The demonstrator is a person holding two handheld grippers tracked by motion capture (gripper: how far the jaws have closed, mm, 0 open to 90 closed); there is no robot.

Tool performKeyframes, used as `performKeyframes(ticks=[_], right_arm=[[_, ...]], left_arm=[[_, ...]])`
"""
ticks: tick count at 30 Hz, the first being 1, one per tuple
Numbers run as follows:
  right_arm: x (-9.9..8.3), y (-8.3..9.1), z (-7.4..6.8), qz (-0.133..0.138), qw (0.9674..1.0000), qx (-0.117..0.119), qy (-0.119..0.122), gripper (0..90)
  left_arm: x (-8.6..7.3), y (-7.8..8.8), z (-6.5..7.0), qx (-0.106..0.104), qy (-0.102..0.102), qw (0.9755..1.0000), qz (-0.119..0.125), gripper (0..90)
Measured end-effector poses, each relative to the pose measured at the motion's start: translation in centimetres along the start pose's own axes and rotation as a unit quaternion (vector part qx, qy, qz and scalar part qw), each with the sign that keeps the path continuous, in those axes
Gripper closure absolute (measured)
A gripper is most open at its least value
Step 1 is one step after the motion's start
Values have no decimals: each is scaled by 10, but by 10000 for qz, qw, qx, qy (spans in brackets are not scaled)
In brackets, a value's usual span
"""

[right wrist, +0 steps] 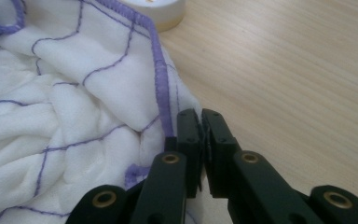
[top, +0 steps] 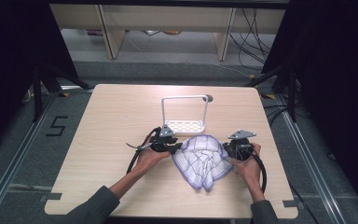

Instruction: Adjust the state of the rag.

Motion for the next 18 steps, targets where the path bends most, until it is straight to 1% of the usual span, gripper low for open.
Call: performKeyframes(ticks=[1, 2, 3, 4, 5, 6, 7, 8, 9, 10, 11, 12, 13, 14, 15, 16, 17, 18], right_arm=[[-1, 0, 1, -16, 10000, -43, 7, 831], [-1, 1, 1, -44, 9999, -43, -103, 799], [-1, 2, 4, 9, 9999, -112, -73, 728], [0, 8, 7, 105, 9993, -289, -223, 622], [0, 14, 8, 153, 9992, -359, -127, 609], [1, 20, 7, 224, 9990, -345, -152, 583], [0, 26, 4, 287, 9988, -318, -236, 562], [-1, 32, 2, 369, 9987, -261, -242, 550], [-2, 37, -3, 328, 9987, -222, -333, 537], [-4, 44, -10, 408, 9988, -156, -225, 525], [-6, 49, -18, 427, 9989, -33, -206, 518], [-8, 53, -27, 432, 9987, 116, -235, 515], [-10, 56, -34, 454, 9986, 215, -136, 515], [-12, 59, -42, 381, 9987, 312, -140, 513], [-12, 59, -42, 381, 9987, 312, -140, 513], [-18, 62, -58, 290, 9986, 434, -127, 506], [-21, 62, -63, 250, 9984, 491, -119, 503], [-25, 61, -70, 143, 9981, 587, -131, 495]], left_arm=[[0, 4, 2, -9, -22, 10000, 18, 563], [-2, 11, 6, 10, -4, 10000, 37, 518], [-5, 17, 10, 2, -25, 10000, 9, 464], [-10, 28, 18, -14, -56, 9999, 113, 421], [-13, 34, 23, -71, -105, 9998, 146, 411], [-16, 36, 29, -150, -172, 9997, 118, 407], [-19, 39, 35, -166, -292, 9994, 68, 406], [-21, 41, 41, -248, -336, 9991, 112, 403], [-24, 43, 50, -369, -388, 9985, 93, 402], [-26, 44, 56, -508, -429, 9978, 19, 400], [-26, 44, 56, -508, -429, 9978, 19, 397], [-28, 44, 72, -723, -387, 9966, 76, 396], [-29, 44, 79, -784, -474, 9958, 4, 395], [-30, 43, 87, -867, -490, 9950, -29, 391], [-30, 43, 87, -867, -490, 9950, -29, 383], [-31, 39, 100, -1059, -547, 9928, -123, 376], [-31, 39, 100, -1059, -547, 9928, -123, 373], [-34, 32, 108, -1077, -613, 9920, -251, 365]])
Point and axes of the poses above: each handheld gripper's, and its own axes: y roughly backward along the jaws, x roughly out of its top, z roughly to its right, the point moved 4 cm from there along -y, roughly forward along the jaws, and after that the axes turned 6 degrees about -z, right-handed, at the moved point
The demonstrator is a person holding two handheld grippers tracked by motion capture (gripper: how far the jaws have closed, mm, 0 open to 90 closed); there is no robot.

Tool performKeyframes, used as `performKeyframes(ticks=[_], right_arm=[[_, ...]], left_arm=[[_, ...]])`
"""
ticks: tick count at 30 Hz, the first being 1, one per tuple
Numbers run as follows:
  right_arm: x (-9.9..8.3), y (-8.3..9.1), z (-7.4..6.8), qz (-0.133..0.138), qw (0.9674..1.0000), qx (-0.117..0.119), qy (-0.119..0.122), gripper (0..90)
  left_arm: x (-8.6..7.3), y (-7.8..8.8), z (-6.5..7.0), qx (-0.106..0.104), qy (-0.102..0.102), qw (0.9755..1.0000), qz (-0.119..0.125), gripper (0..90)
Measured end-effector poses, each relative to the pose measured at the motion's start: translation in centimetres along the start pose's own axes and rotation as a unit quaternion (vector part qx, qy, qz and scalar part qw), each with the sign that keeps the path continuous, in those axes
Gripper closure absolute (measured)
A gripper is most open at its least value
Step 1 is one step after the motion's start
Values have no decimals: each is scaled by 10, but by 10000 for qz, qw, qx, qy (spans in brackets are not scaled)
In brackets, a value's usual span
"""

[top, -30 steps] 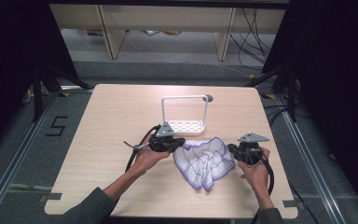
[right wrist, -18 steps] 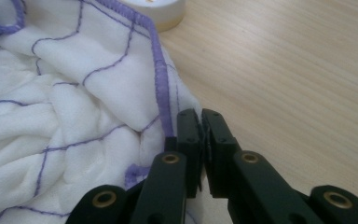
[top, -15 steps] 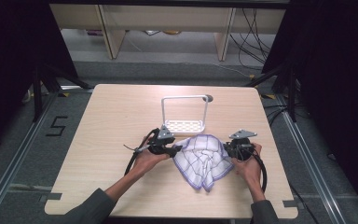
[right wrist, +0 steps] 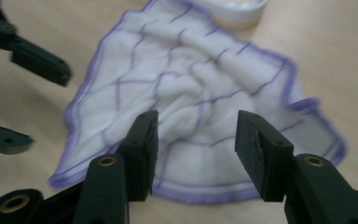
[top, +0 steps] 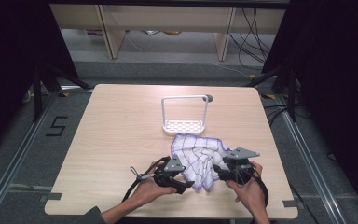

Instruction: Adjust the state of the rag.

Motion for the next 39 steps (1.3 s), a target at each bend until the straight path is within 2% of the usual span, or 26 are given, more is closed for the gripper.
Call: performKeyframes(ticks=[1, 3, 4, 5, 6, 8, 10, 12, 13, 15, 17, 19, 20, 21, 22, 23, 24, 25, 26, 29, 32, 34, 36, 37, 38, 39], right_arm=[[-3, -2, -4, 5, 9999, 77, 79, 493], [-7, -2, -8, -13, 9999, 94, 62, 492], [-13, -4, -18, -79, 9998, 174, 42, 481], [-13, -4, -18, -79, 9998, 174, 42, 481], [-17, -6, -26, -171, 9996, 221, 104, 477], [-17, -6, -29, -209, 9995, 245, 49, 476], [-17, -11, -31, -229, 9994, 215, 139, 479], [-18, -17, -31, -302, 9991, 195, 233, 515], [-20, -18, -32, -465, 9985, 231, 158, 560], [-22, -23, -29, -503, 9979, 173, 365, 662], [-24, -23, -28, -550, 9974, 199, 421, 754], [-22, -13, -25, -460, 9978, 266, 386, 852], [-21, -11, -22, -309, 9979, 213, 535, 858], [-21, -11, -22, -309, 9979, 213, 535, 858], [-20, 2, -20, -303, 9983, 217, 458, 864], [-21, 6, -18, -267, 9982, 190, 503, 865], [-21, 11, -17, -239, 9983, 177, 494, 865], [-23, 17, -18, -270, 9986, 207, 406, 866], [-23, 17, -18, -270, 9986, 207, 406, 866], [-31, 30, -20, -232, 9982, 264, 476, 866], [-49, 35, -31, -424, 9967, 338, 604, 866], [-52, 34, -33, -469, 9963, 315, 652, 865], [-59, 31, -37, -643, 9942, 207, 841, 865], [-62, 30, -40, -782, 9934, 181, 816, 866], [-64, 26, -38, -900, 9908, -16, 1007, 865], [-64, 26, -38, -900, 9908, -16, 1007, 865]], left_arm=[[-1, -3, 1, 12, -45, 9999, -97, 353], [-1, -7, 2, 73, -12, 9999, -91, 340], [-1, -9, 1, 197, -38, 9997, -122, 338], [-2, -10, 0, 278, -139, 9993, -192, 338], [-2, -13, -1, 281, -153, 9993, -188, 376], [-2, -14, -1, 303, -160, 9993, -166, 391], [-2, -16, -5, 334, -344, 9986, -218, 491], [-4, -19, -9, 354, -273, 9989, -122, 609], [-3, -19, -10, 341, -294, 9989, -126, 650], [-2, -19, -13, 406, -375, 9984, -116, 803], [-2, -18, -16, 349, -337, 9988, -104, 851], [-2, -10, -18, 274, -395, 9988, -64, 865], [-2, -4, -21, 284, -449, 9986, -63, 865], [-2, -4, -21, 284, -449, 9986, -63, 866], [-4, 8, -25, 277, -408, 9988, 42, 866], [-5, 16, -27, 238, -318, 9992, 100, 867], [-6, 23, -32, 240, -340, 9990, 137, 867], [-8, 30, -35, 201, -252, 9993, 211, 867], [-8, 30, -35, 201, -252, 9993, 211, 867], [-19, 50, -40, 143, -275, 9992, 242, 868], [-37, 61, -36, 19, -263, 9996, 130, 868], [-45, 63, -34, -35, -270, 9996, 87, 868], [-56, 63, -28, -114, -208, 9997, 48, 868], [-59, 64, -27, -92, -247, 9997, -15, 867], [-68, 66, -23, -123, -231, 9996, -108, 867], [-68, 66, -23, -123, -231, 9996, -108, 868]])
Point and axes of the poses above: each handheld gripper's, and its own axes: y roughly backward along the jaws, x roughly out of its top, z roughly to its right, the point moved 4 cm from there along -y, roughly forward along the jaws, and after that the axes turned 6 degrees about -z, right-handed, at the moved point
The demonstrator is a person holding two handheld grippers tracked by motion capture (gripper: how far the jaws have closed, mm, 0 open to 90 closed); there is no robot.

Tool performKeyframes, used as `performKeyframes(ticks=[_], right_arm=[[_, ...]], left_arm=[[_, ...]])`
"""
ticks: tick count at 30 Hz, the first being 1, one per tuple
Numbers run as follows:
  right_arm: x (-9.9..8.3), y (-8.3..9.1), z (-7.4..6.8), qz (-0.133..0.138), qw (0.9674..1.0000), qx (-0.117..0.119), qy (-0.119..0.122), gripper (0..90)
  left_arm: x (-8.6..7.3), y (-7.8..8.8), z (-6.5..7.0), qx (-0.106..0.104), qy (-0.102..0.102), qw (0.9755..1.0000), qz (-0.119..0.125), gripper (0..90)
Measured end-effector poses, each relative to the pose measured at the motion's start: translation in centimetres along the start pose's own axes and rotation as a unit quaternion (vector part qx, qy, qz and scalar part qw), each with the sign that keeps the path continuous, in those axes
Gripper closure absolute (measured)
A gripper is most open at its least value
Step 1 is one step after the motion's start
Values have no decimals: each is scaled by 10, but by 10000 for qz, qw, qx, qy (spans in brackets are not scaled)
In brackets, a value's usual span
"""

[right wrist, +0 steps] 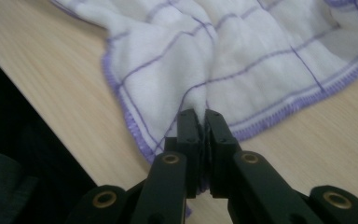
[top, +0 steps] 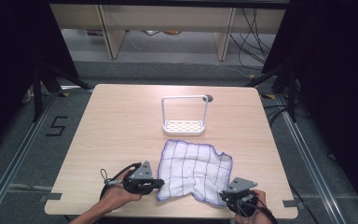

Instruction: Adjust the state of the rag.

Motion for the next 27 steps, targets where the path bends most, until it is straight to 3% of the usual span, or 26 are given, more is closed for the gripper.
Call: performKeyframes(ticks=[2, 3, 7, 9, 10, 11, 12, 13, 17, 18, 19, 20, 21, 22, 23, 24, 25, 27], right_arm=[[-1, -6, 1, -218, 9995, -233, 38, 865], [-1, -7, 2, -248, 9993, -223, 137, 865], [-1, -10, 3, -305, 9993, -187, 91, 863], [-1, -9, 4, -290, 9995, -111, -50, 842], [-1, -9, 6, -271, 9996, -102, 23, 819], [-2, -8, 5, -341, 9993, -36, -150, 783], [-2, -8, 5, -341, 9993, -36, -150, 783], [-2, -7, 7, -277, 9995, -55, -169, 731], [9, 3, 15, 129, 9990, -207, -367, 584], [12, 6, 18, 257, 9984, -263, -437, 565], [16, 8, 24, 437, 9978, -336, -356, 545], [20, 11, 29, 556, 9965, -361, -513, 528], [22, 12, 38, 631, 9959, -425, -487, 500], [25, 14, 43, 662, 9948, -382, -672, 487], [29, 15, 50, 832, 9932, -475, -668, 482], [33, 14, 57, 973, 9914, -528, -692, 482], [37, 11, 62, 967, 9915, -538, -677, 478], [46, 4, 71, 916, 9925, -603, -548, 474]], left_arm=[[-9, 2, 2, 60, -109, 9998, -135, 867], [-13, 3, 5, -20, -2, 10000, -81, 868], [-18, 5, 8, -39, 5, 9999, -148, 867], [-19, 4, 10, -128, -19, 9998, -129, 866], [-20, 5, 10, -71, -74, 9997, -225, 866], [-19, 5, 12, -150, -16, 9998, -137, 862], [-19, 5, 12, -150, -16, 9998, -137, 850], [-20, 6, 13, -206, 92, 9996, -155, 850], [-15, 14, 5, -248, 469, 9985, 155, 691], [-12, 18, -1, -107, 494, 9985, 232, 651], [-9, 22, -7, -17, 615, 9975, 354, 598], [-7, 26, -15, 78, 587, 9976, 354, 569], [-3, 28, -22, 183, 654, 9967, 454, 555], [0, 30, -29, 365, 694, 9957, 499, 529], [3, 30, -37, 521, 671, 9952, 478, 500], [6, 28, -45, 638, 790, 9933, 547, 474], [9, 26, -53, 662, 795, 9933, 517, 463], [14, 19, -67, 921, 800, 9916, 423, 432]])
Point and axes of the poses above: each handheld gripper's, and its own axes: y roughly backward along the jaws, x roughly out of its top, z roughly to its right, the point moved 4 cm from there along -y, roughly forward along the jaws, and after that the axes turned 6 degrees about -z, right-handed, at the moved point
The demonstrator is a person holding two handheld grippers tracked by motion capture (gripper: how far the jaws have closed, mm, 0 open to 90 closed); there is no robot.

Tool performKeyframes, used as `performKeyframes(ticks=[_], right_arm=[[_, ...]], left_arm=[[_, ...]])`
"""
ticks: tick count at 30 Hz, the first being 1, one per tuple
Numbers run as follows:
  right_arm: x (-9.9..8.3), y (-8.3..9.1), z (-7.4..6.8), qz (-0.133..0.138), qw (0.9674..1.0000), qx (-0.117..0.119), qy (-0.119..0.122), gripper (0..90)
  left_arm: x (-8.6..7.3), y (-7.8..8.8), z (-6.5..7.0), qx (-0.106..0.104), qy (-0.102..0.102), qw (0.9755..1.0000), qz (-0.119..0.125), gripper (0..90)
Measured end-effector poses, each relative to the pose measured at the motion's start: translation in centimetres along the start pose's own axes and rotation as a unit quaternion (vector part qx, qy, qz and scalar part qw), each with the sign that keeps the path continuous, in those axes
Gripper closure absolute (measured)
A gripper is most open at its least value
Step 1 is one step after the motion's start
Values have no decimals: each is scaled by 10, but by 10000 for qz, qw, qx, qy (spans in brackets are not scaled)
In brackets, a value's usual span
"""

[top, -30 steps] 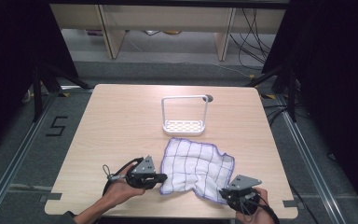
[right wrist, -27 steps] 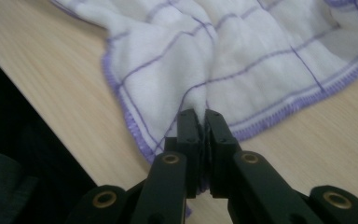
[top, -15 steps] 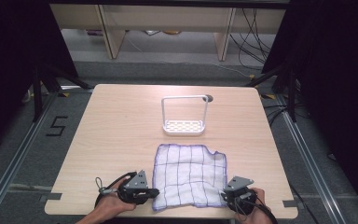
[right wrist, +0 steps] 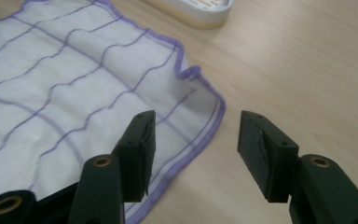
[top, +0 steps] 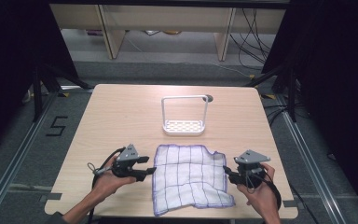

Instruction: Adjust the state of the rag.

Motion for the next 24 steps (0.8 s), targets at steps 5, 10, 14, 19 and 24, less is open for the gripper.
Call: performKeyframes(ticks=[5, 10, 14, 19, 24], right_arm=[[12, -30, 6, -297, 9995, 137, 23, 462], [21, -48, 10, -344, 9990, 129, 235, 451], [26, -60, 12, -413, 9985, 186, 313, 447], [31, -70, 10, -499, 9963, 313, 629, 594], [35, -72, 11, -488, 9957, 361, 695, 762]], left_arm=[[13, -21, -24, 251, 106, 9995, -125, 385], [20, -35, -36, 317, 125, 9992, -192, 371], [19, -46, -38, 285, 130, 9990, -332, 361], [23, -56, -41, 269, 134, 9988, -382, 360], [26, -64, -43, 283, 139, 9987, -402, 373]])
Point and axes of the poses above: each handheld gripper's, and its own axes: y roughly backward along the jaws, x roughly out of its top, z roughly to its right, the point moved 4 cm from there along -y, roughly forward along the jaws, and after that the axes turned 6 degrees about -z, right-handed, at the moved point
